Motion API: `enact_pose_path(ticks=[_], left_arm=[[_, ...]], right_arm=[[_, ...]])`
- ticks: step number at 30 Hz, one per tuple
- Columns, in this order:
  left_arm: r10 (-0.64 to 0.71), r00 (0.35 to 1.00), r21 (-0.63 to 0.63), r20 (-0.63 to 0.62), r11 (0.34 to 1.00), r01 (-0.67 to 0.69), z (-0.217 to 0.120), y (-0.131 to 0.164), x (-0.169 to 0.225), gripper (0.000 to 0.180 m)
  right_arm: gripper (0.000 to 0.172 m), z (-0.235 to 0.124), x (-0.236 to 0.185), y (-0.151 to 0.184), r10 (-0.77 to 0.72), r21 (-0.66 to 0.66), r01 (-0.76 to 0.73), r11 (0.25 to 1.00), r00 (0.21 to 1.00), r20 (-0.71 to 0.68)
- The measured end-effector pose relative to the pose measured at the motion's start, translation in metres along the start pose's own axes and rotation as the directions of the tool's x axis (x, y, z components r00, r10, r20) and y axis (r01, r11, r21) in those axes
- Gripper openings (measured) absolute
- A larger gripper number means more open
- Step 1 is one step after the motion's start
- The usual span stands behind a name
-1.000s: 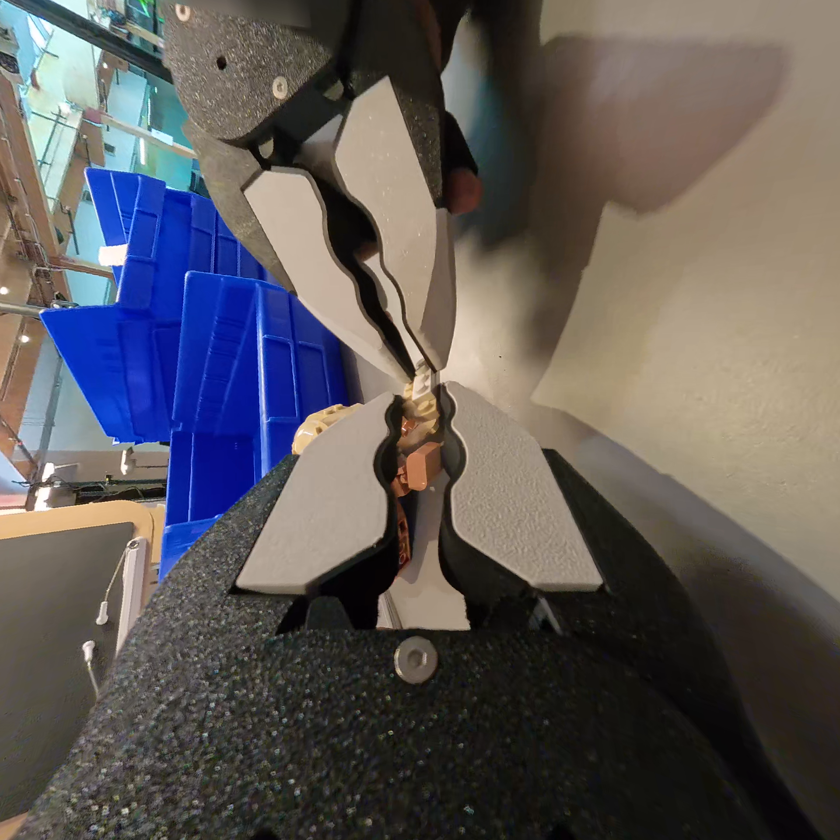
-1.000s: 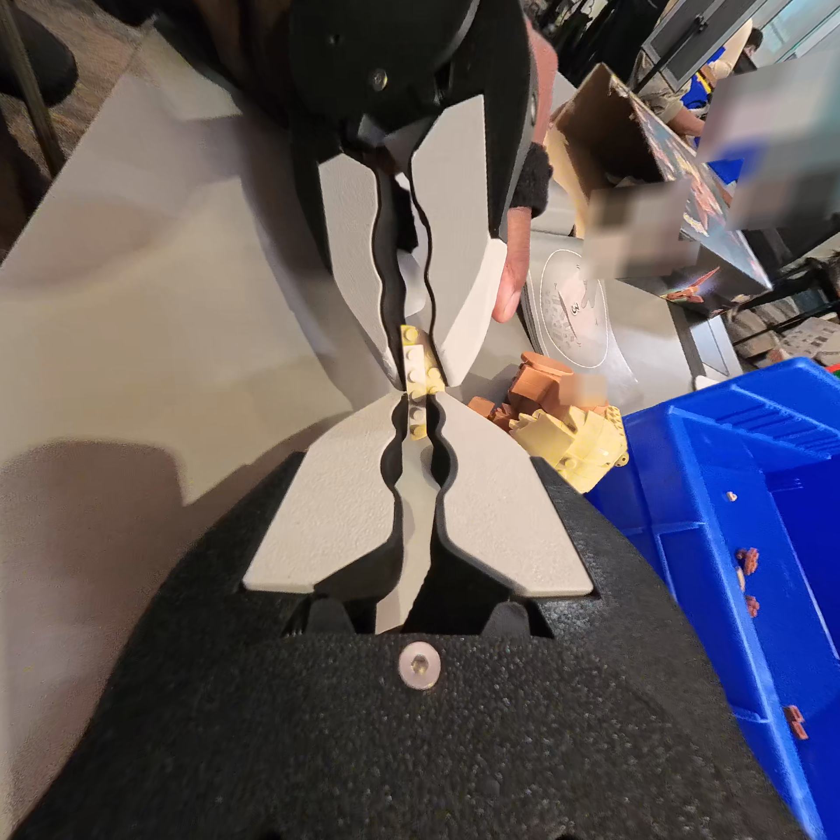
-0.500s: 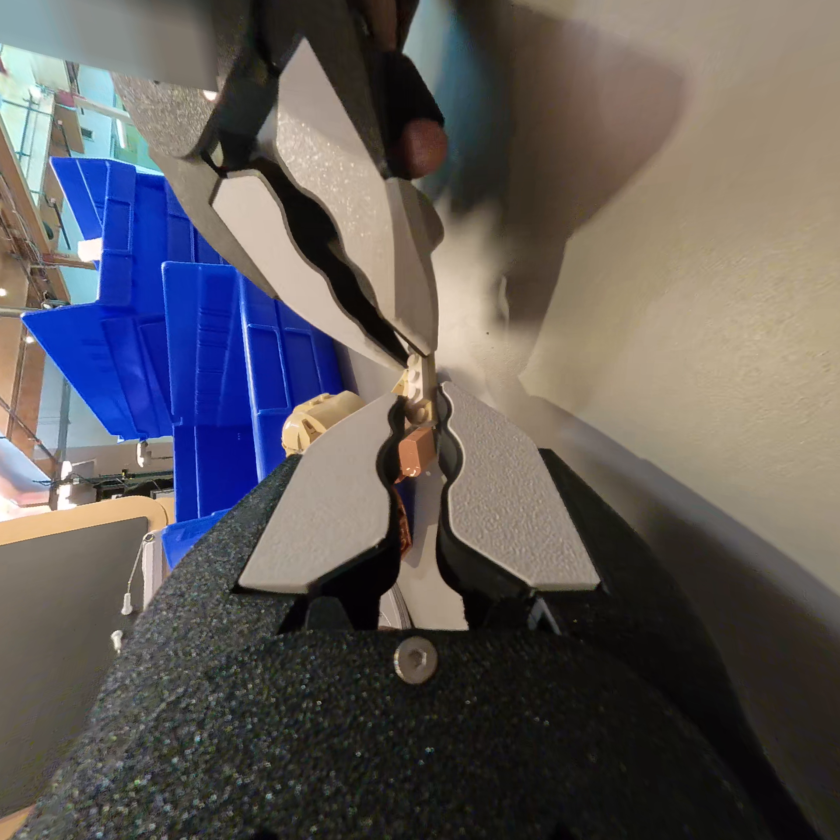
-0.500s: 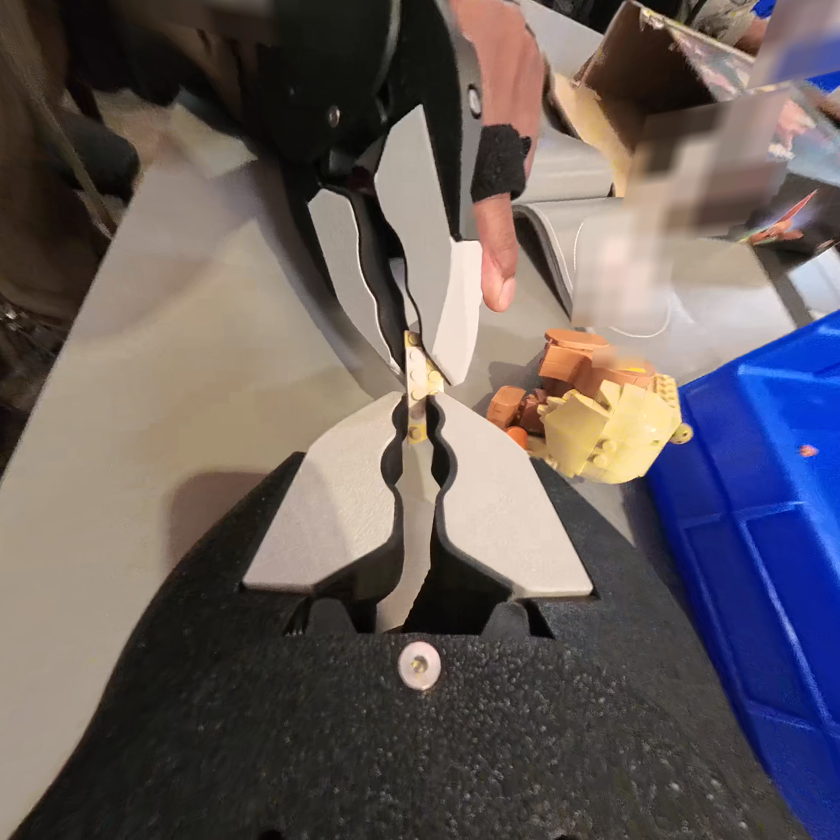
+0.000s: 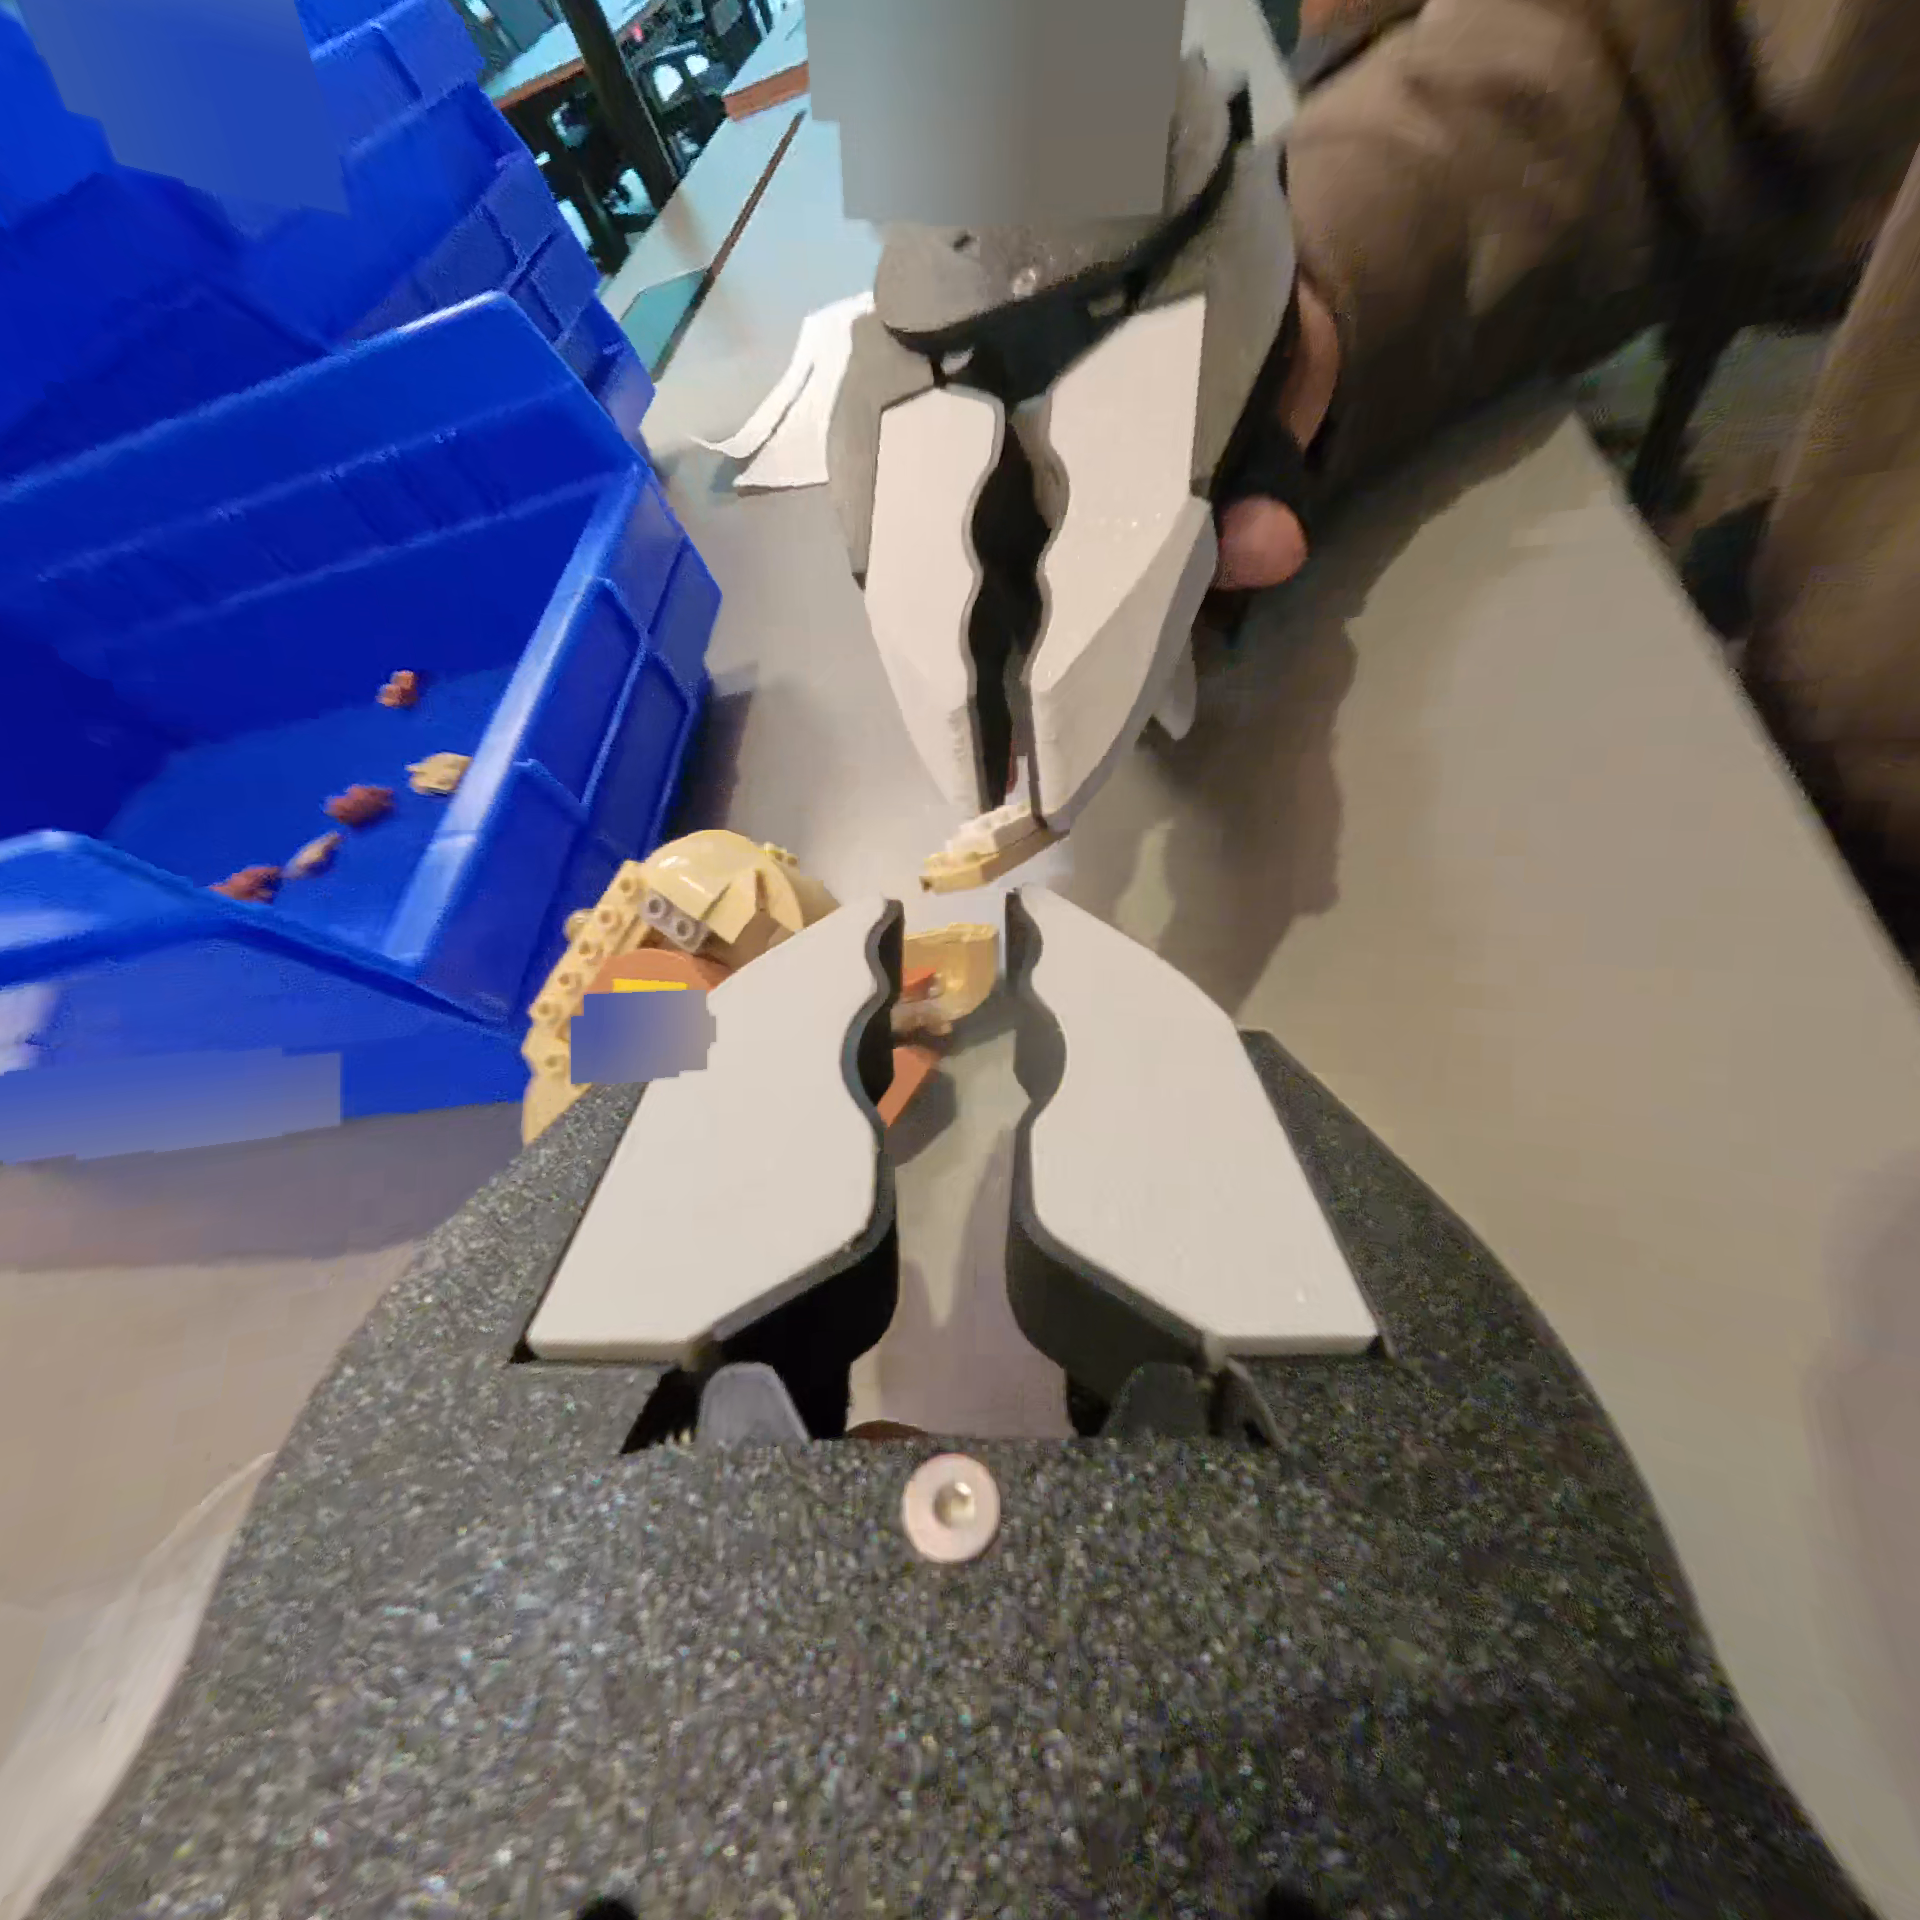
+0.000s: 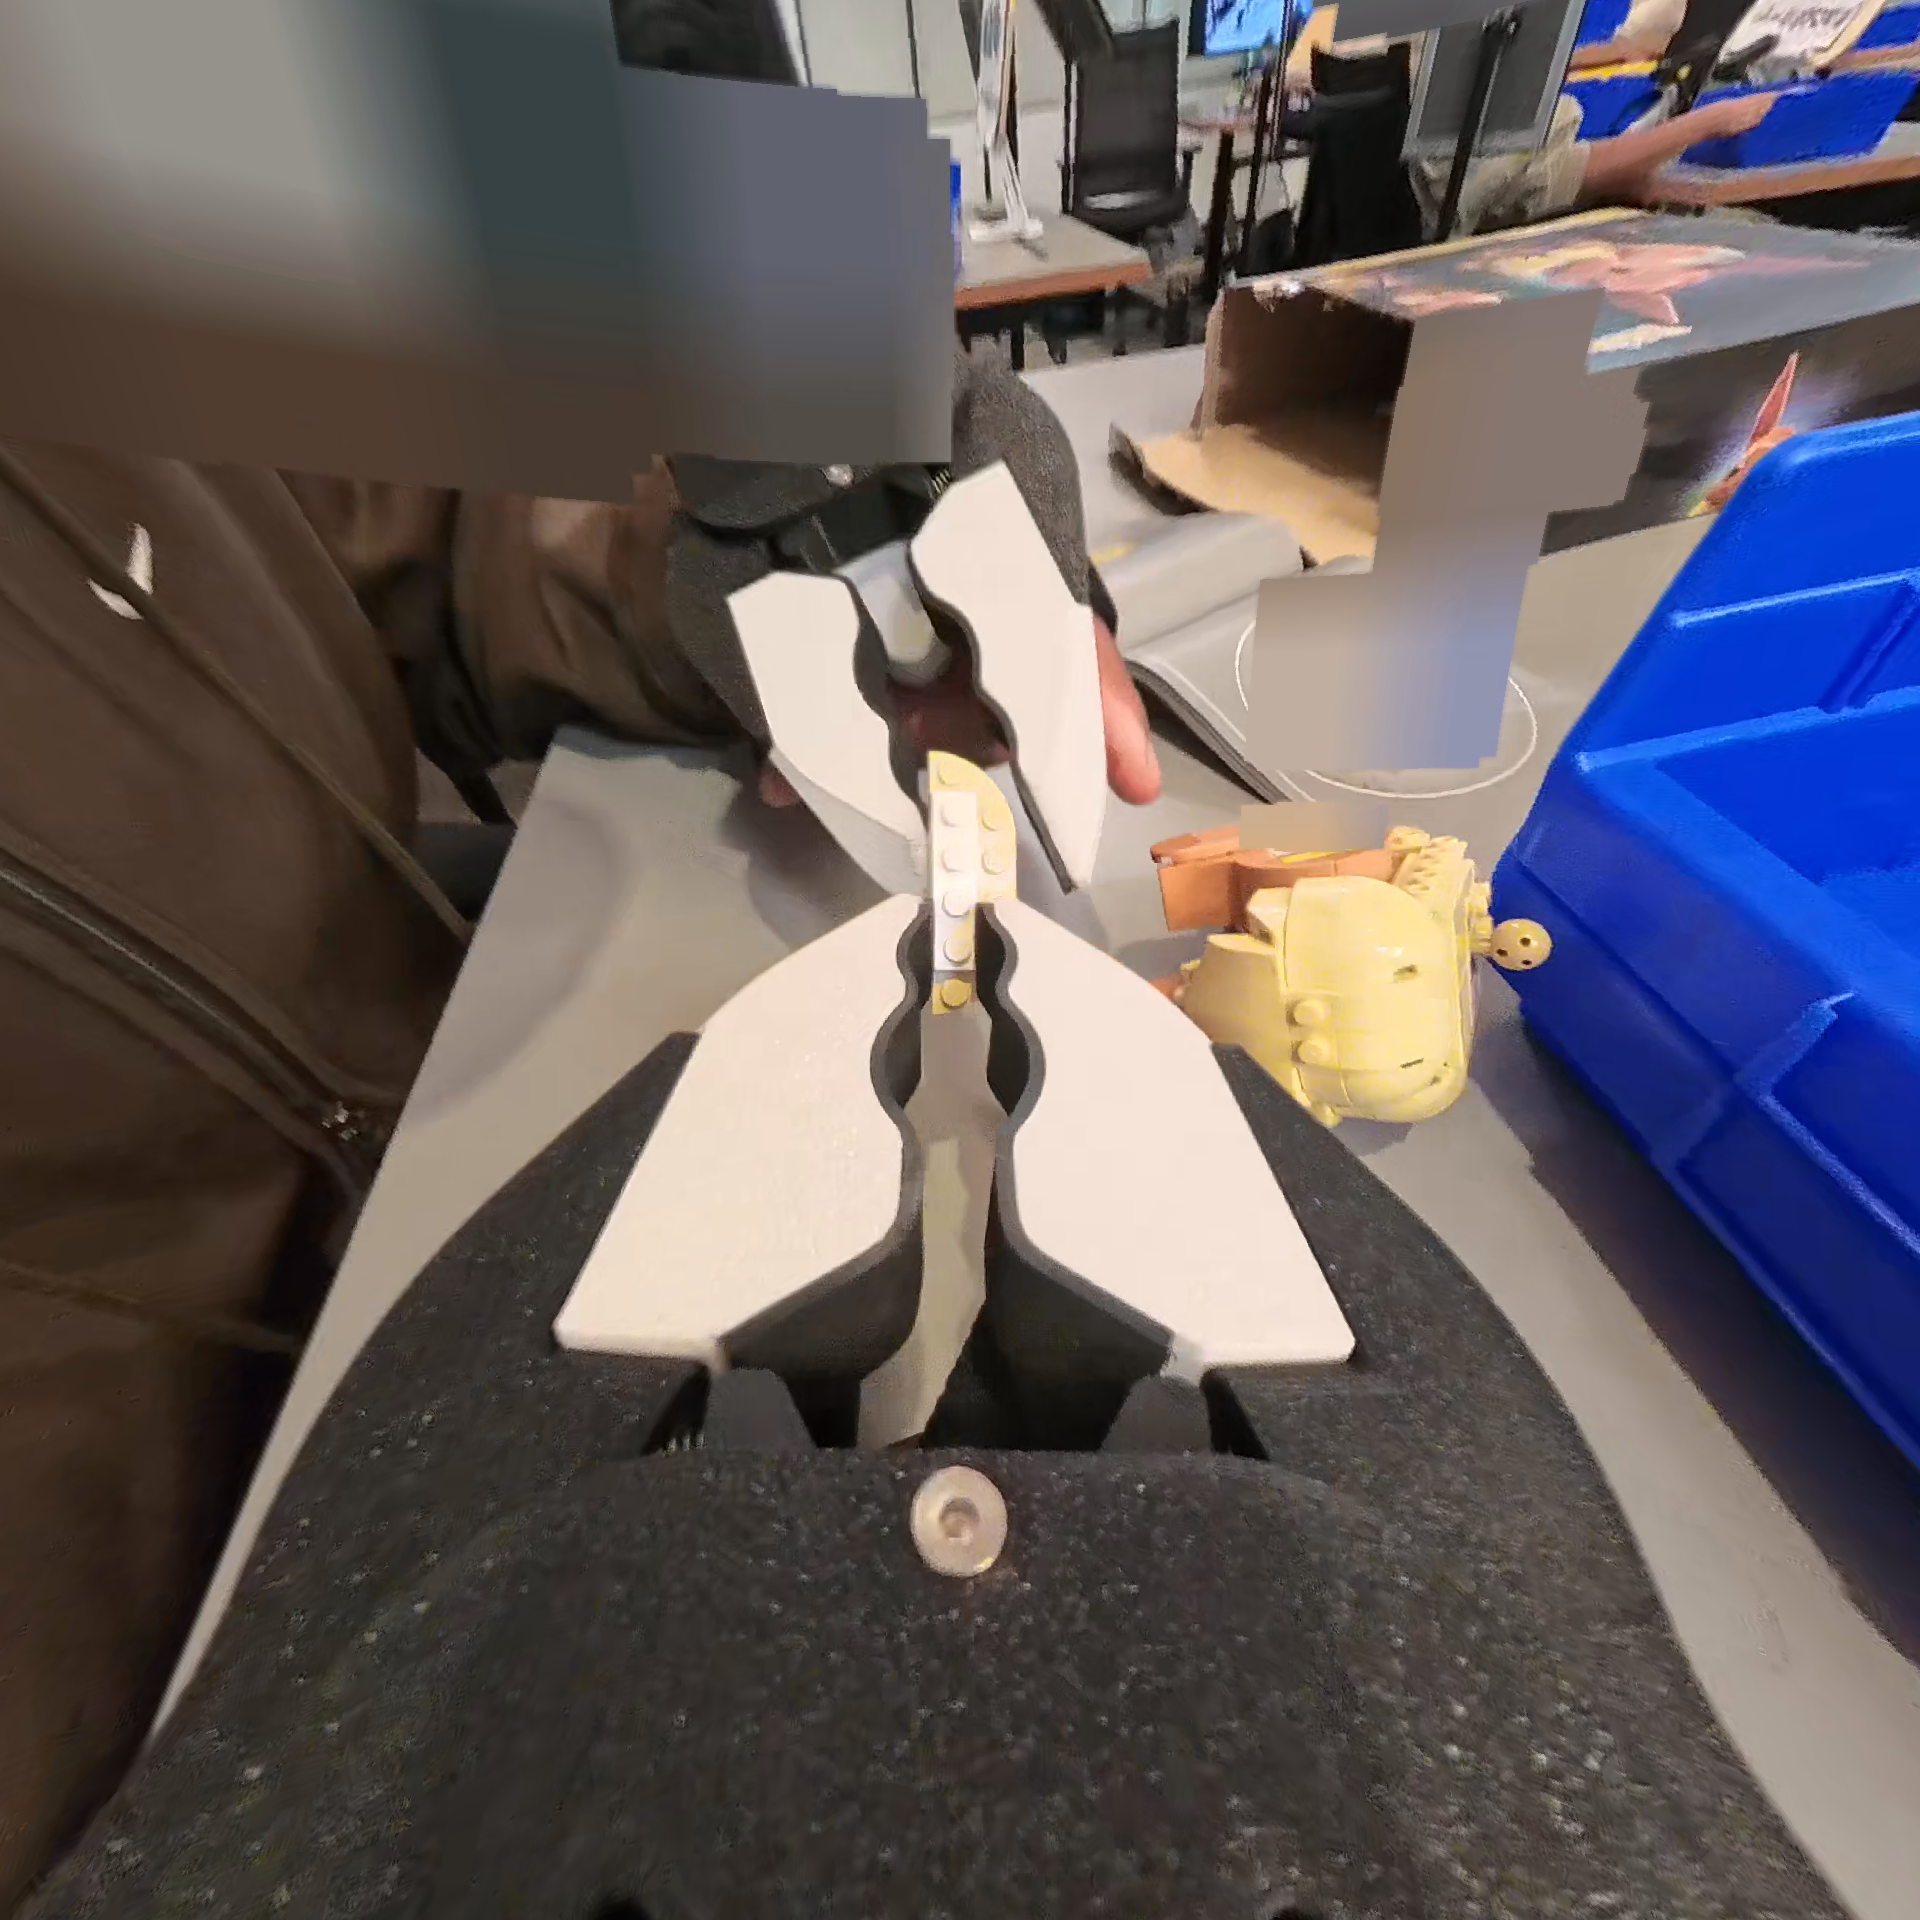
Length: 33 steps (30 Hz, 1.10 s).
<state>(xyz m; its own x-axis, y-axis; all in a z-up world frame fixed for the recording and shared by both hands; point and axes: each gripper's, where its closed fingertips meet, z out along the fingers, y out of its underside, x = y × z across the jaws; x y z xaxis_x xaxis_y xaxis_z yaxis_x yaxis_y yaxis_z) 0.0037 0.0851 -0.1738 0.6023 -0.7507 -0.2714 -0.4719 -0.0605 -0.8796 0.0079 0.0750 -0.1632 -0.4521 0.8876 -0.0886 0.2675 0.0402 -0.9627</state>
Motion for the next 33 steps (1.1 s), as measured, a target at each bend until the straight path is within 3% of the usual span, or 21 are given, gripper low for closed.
enact_pose_path(ticks=[6,15,23,26,33], left_arm=[[-0.235,0.955,0.157,-0.182,0.952,0.264,-0.004,-0.02,0.009,0.018],[-0.369,0.886,0.245,-0.28,0.865,0.438,-0.015,-0.033,0.001,0.02],[-0.364,0.889,0.271,-0.279,0.858,0.437,-0.014,-0.037,0.002,0.016],[-0.332,0.898,0.24,-0.287,0.883,0.403,-0.013,-0.033,0.006,0.016],[-0.389,0.837,0.101,-0.386,0.884,0.457,-0.012,-0.024,0.02,0.016]], right_arm=[[0.008,-0.002,-0.005,-0.016,0.092,0.131,-0.099,0.986,0.994,0.058],[0.007,-0.006,-0.002,-0.024,0.125,0.189,-0.134,0.973,0.99,0.057],[0.008,-0.003,-0.006,-0.023,0.118,0.187,-0.129,0.974,0.991,0.07],[0.007,-0.001,-0.009,-0.018,0.07,0.145,-0.079,0.986,0.995,0.067],[0.007,0.001,-0.019,-0.007,-0.083,0.024,0.081,0.996,0.994,0.075]])
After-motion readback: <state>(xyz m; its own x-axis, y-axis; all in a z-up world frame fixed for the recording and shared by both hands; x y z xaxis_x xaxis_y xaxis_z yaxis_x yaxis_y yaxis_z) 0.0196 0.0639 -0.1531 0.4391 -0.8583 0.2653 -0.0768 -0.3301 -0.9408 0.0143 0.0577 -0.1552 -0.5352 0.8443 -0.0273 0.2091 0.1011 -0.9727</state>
